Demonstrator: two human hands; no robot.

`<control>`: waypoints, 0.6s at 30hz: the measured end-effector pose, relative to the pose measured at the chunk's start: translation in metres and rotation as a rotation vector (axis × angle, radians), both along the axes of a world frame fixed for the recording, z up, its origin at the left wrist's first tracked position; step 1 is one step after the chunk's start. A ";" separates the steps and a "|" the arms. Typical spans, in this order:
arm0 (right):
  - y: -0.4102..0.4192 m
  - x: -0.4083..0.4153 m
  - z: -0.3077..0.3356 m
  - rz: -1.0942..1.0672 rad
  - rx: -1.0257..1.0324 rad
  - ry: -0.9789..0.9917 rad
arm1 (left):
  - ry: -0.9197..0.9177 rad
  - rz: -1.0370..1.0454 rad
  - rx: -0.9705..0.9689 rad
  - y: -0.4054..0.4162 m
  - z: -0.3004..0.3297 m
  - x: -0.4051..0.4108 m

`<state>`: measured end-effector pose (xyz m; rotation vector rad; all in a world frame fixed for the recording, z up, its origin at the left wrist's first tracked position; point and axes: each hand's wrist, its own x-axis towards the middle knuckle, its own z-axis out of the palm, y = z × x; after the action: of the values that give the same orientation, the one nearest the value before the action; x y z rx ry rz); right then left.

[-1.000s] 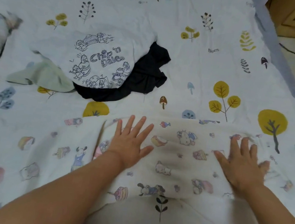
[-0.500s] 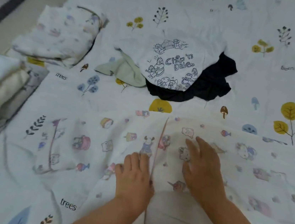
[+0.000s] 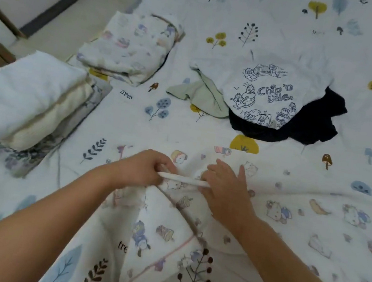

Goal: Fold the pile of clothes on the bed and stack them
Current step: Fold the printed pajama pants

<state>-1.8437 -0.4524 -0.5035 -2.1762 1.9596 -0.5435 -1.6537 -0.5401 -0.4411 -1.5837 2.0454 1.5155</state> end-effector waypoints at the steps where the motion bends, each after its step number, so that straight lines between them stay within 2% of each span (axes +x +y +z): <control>1: -0.012 0.004 0.002 -0.051 -0.001 -0.002 | -0.048 0.032 0.010 -0.008 -0.002 0.008; 3: -0.035 0.010 0.006 -0.115 0.070 0.034 | -0.235 0.020 0.055 -0.019 -0.006 0.019; 5: -0.052 0.013 0.006 -0.127 0.270 0.082 | -0.410 -0.053 0.130 -0.021 -0.009 0.027; 9: -0.069 0.017 -0.003 -0.227 0.352 0.124 | -0.496 -0.226 0.125 -0.030 -0.012 0.046; 11: -0.075 0.019 -0.007 -0.293 0.395 0.150 | -0.460 -0.225 -0.011 -0.047 -0.006 0.056; 15: -0.085 0.026 -0.011 -0.409 0.362 0.240 | -0.549 -0.103 -0.504 -0.078 -0.005 0.060; 16: -0.087 0.027 -0.012 -0.435 0.383 0.251 | -0.577 -0.094 -0.561 -0.081 -0.010 0.060; 18: -0.091 0.027 -0.015 -0.470 0.463 0.276 | -0.602 -0.046 -0.548 -0.084 -0.021 0.063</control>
<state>-1.8169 -0.5435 -0.5186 -1.5789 2.4498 0.1704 -1.5903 -0.6242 -0.4619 -1.8388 2.1712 0.3644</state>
